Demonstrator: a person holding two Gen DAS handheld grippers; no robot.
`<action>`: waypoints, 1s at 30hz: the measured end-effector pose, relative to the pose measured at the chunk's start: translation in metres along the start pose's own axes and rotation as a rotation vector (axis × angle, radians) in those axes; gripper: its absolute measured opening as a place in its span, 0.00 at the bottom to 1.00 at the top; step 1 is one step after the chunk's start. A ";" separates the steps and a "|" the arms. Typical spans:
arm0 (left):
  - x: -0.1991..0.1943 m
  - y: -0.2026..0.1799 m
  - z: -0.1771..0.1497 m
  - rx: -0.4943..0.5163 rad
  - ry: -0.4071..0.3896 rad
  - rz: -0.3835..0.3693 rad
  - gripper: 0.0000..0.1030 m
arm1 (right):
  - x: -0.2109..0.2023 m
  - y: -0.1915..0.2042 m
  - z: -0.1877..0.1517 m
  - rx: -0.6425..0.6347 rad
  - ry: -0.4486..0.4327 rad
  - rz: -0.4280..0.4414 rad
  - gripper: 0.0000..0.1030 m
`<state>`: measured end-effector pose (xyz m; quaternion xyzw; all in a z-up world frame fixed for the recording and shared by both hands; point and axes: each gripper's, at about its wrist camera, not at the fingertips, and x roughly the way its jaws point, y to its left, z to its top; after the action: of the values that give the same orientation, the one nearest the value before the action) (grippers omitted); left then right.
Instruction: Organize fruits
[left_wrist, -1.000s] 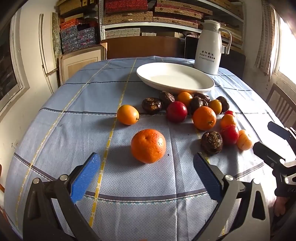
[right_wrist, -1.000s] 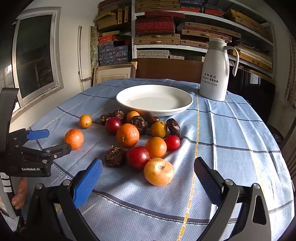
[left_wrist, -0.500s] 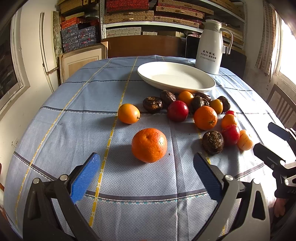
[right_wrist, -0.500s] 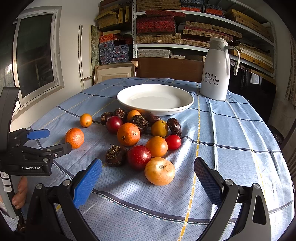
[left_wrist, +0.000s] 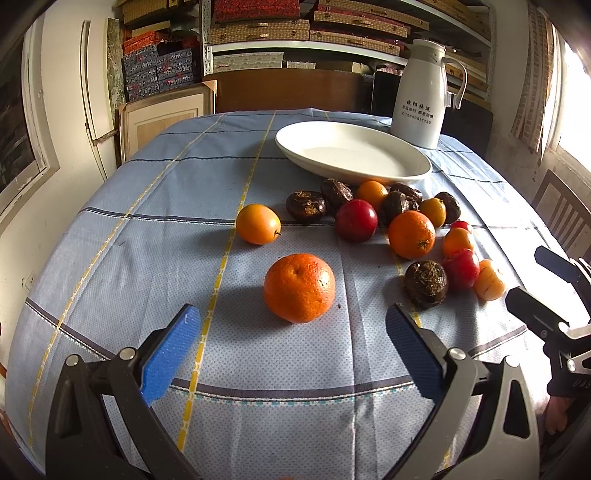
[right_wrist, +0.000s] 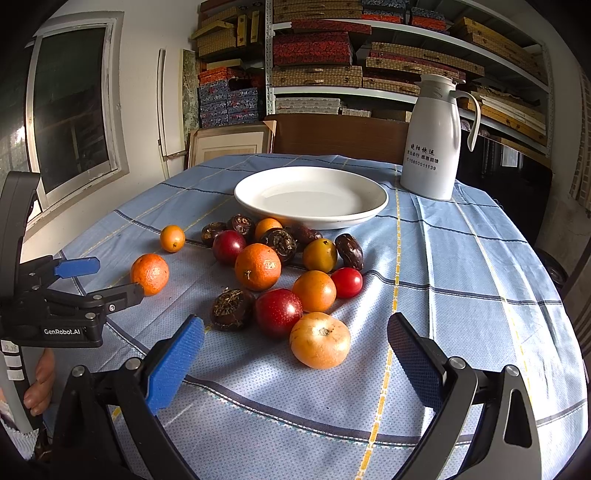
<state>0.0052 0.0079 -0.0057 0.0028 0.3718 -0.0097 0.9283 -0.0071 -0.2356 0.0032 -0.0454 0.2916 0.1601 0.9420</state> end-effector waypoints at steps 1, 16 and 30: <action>0.000 0.000 0.000 0.000 0.001 0.000 0.96 | 0.000 0.000 0.000 0.000 0.000 0.000 0.97; 0.001 0.002 -0.001 -0.005 0.003 -0.003 0.96 | 0.000 0.000 0.000 0.000 0.002 0.000 0.97; 0.001 0.001 -0.002 -0.009 0.006 -0.006 0.96 | 0.000 0.000 0.000 -0.001 0.003 0.000 0.97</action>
<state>0.0048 0.0091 -0.0075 -0.0023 0.3745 -0.0106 0.9272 -0.0070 -0.2354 0.0032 -0.0460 0.2932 0.1603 0.9414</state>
